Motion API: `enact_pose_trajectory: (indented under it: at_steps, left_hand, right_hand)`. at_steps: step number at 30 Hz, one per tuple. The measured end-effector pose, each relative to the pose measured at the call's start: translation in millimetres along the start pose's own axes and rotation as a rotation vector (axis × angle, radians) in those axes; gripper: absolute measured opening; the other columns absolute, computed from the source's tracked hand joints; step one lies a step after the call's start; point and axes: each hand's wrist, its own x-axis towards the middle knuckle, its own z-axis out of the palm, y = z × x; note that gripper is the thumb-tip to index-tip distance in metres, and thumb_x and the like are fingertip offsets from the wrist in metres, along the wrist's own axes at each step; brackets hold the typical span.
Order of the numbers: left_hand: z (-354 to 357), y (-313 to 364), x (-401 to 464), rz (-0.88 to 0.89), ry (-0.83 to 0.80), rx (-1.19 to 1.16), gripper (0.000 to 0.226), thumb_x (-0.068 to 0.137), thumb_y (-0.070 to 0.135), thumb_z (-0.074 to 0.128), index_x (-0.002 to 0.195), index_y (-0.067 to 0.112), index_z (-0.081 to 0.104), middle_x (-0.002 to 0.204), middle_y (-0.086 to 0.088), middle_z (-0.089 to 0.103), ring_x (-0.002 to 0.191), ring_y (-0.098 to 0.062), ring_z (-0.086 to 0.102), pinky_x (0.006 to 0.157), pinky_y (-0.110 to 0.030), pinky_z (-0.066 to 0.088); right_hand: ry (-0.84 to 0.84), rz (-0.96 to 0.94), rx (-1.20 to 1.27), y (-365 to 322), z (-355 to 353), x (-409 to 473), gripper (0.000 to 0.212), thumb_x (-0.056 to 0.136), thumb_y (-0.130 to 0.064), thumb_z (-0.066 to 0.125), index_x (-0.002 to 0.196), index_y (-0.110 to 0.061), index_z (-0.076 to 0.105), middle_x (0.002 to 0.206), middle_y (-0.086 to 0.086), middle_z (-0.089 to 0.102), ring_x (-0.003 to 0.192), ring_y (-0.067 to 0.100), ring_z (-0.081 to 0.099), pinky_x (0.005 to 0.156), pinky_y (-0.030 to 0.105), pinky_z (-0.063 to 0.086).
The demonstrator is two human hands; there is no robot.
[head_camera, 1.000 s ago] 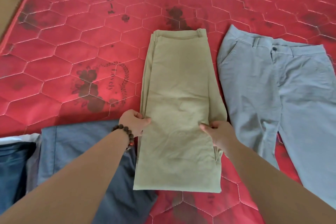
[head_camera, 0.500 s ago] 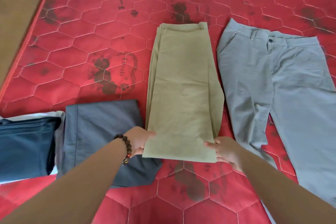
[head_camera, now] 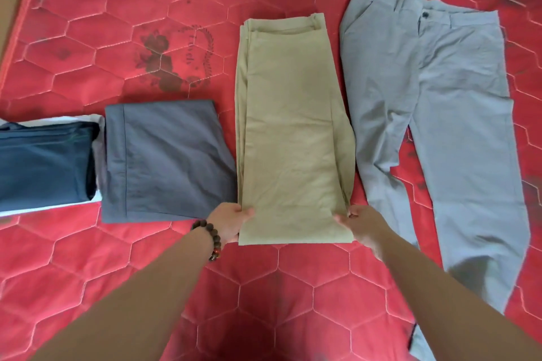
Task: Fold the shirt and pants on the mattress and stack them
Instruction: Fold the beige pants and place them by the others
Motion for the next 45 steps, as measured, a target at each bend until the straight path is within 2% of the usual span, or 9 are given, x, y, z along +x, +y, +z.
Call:
enact_pose_trajectory:
  at_steps: [5, 11, 14, 18, 27, 33, 37, 41, 45]
  left_hand:
    - [6.4, -57.4, -8.6, 0.116, 0.155, 0.442, 0.037, 0.093, 0.034, 0.056, 0.08, 0.0, 0.063, 0.077, -0.013, 0.061, 0.071, -0.025, 0.058, 0.062, -0.032, 0.045]
    - [24.5, -89.8, -32.0, 0.611, 0.676, 0.533, 0.012, 0.086, 0.004, 0.057, 0.095, 0.009, 0.063, 0.099, -0.009, 0.061, 0.091, -0.028, 0.057, 0.078, -0.036, 0.049]
    - [48.5, -93.8, -22.7, 0.895, 0.467, 0.782, 0.035, 0.079, -0.007, 0.058, 0.112, 0.003, 0.063, 0.127, -0.015, 0.056, 0.118, -0.032, 0.053, 0.103, -0.041, 0.042]
    - [72.2, -106.6, 5.0, 0.884, 0.344, 1.145, 0.057, 0.099, 0.022, 0.037, 0.151, 0.007, 0.018, 0.161, -0.006, 0.008, 0.149, -0.02, 0.001, 0.12, -0.035, -0.006]
    - [27.7, -127.4, 25.1, 1.04, 0.281, 1.477, 0.095, 0.088, 0.068, 0.033, 0.152, 0.005, 0.003, 0.161, -0.015, -0.001, 0.148, -0.029, -0.003, 0.12, -0.046, 0.007]
    - [24.7, -128.6, 11.7, 1.02, 0.298, 1.621, 0.056, 0.097, 0.013, 0.011, 0.15, -0.004, 0.008, 0.155, -0.03, 0.005, 0.144, -0.046, 0.001, 0.117, -0.055, 0.012]
    - [30.0, -124.2, 1.9, 0.937, 0.25, 1.702, 0.062, 0.086, 0.004, -0.01, 0.148, -0.004, -0.008, 0.155, -0.03, -0.005, 0.143, -0.045, -0.008, 0.117, -0.056, 0.002]
    - [29.1, -104.0, -9.2, 0.869, 0.178, 1.718, 0.057, 0.095, 0.004, 0.012, 0.15, -0.001, -0.001, 0.158, -0.025, 0.001, 0.146, -0.04, -0.003, 0.119, -0.052, 0.003]
    - [18.7, -76.9, -37.4, 0.854, 0.106, 1.64, 0.057, 0.096, 0.002, 0.035, 0.15, 0.003, 0.016, 0.157, -0.018, 0.017, 0.146, -0.03, 0.013, 0.12, -0.043, 0.009]
  right_hand:
    - [-0.006, 0.079, -0.012, 38.8, 34.1, -26.1, 0.035, 0.088, -0.028, 0.066, 0.066, -0.007, 0.048, 0.062, 0.003, 0.042, 0.058, 0.017, 0.041, 0.053, 0.028, 0.031]
    - [0.484, -0.153, -0.244, 48.5, 80.4, -60.3, 0.037, 0.091, -0.019, 0.059, 0.124, -0.005, 0.051, 0.122, 0.017, 0.051, 0.111, 0.034, 0.048, 0.088, 0.04, 0.042]
    - [0.424, -0.54, -0.535, 41.7, 106.5, -61.3, 0.05, 0.09, -0.011, 0.058, 0.136, 0.002, 0.046, 0.145, 0.02, 0.041, 0.137, 0.037, 0.036, 0.114, 0.049, 0.028]
    - [0.182, -0.731, -0.768, 40.2, 130.4, -36.5, 0.059, 0.1, -0.03, 0.038, 0.152, -0.01, 0.019, 0.16, 0.005, 0.011, 0.149, 0.02, 0.003, 0.121, 0.045, 0.004]
    - [0.202, -0.681, -0.99, 83.2, 84.4, -11.1, 0.069, 0.098, -0.053, 0.018, 0.154, -0.013, 0.005, 0.162, 0.001, -0.002, 0.149, 0.017, -0.003, 0.12, 0.046, 0.007]
    - [0.107, -0.712, -1.081, 91.4, 85.1, -36.2, 0.086, 0.094, -0.064, 0.026, 0.152, -0.004, 0.006, 0.161, 0.014, -0.002, 0.149, 0.025, -0.003, 0.12, 0.05, 0.005]
    - [0.178, -0.665, -1.071, 79.3, 100.1, -51.0, 0.073, 0.091, -0.033, 0.054, 0.148, 0.002, 0.024, 0.156, 0.02, 0.019, 0.146, 0.033, 0.017, 0.118, 0.054, 0.01]
    - [0.21, -0.513, -1.105, 71.5, 102.7, -59.8, 0.067, 0.097, -0.023, 0.039, 0.151, -0.004, 0.005, 0.161, 0.012, 0.007, 0.148, 0.028, 0.0, 0.114, 0.054, -0.017]
    - [0.245, -0.48, -0.947, 62.1, 81.3, -73.9, 0.057, 0.1, -0.02, 0.034, 0.153, -0.015, 0.015, 0.161, -0.001, 0.013, 0.149, 0.019, -0.003, 0.115, 0.051, -0.014]
